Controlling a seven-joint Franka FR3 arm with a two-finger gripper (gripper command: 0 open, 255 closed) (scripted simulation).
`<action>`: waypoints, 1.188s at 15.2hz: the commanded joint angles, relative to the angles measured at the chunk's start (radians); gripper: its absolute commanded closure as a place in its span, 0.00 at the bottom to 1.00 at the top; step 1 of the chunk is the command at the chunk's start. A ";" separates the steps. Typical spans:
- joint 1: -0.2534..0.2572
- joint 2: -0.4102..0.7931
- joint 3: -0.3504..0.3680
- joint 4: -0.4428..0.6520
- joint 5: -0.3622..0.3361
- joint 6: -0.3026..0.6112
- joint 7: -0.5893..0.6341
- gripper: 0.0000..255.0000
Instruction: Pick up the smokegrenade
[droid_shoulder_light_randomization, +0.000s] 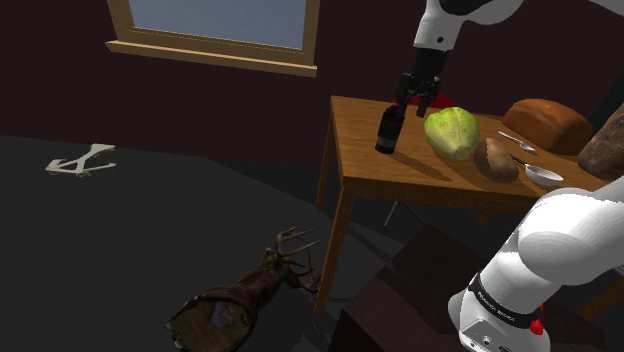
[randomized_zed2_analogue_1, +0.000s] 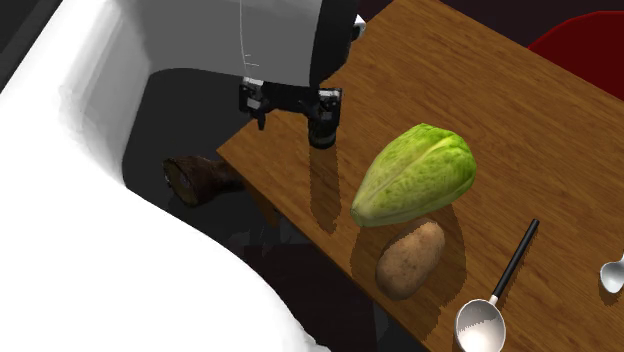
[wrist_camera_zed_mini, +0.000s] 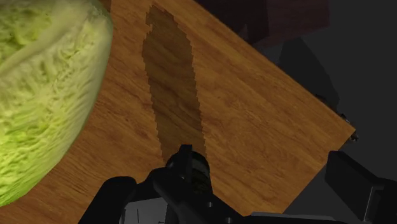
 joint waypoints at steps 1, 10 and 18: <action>-0.005 0.067 -0.024 0.061 -0.011 0.007 -0.036 0.00; -0.017 0.232 -0.075 0.179 -0.020 0.058 -0.122 0.00; -0.017 0.236 -0.077 0.133 -0.020 0.107 -0.124 1.00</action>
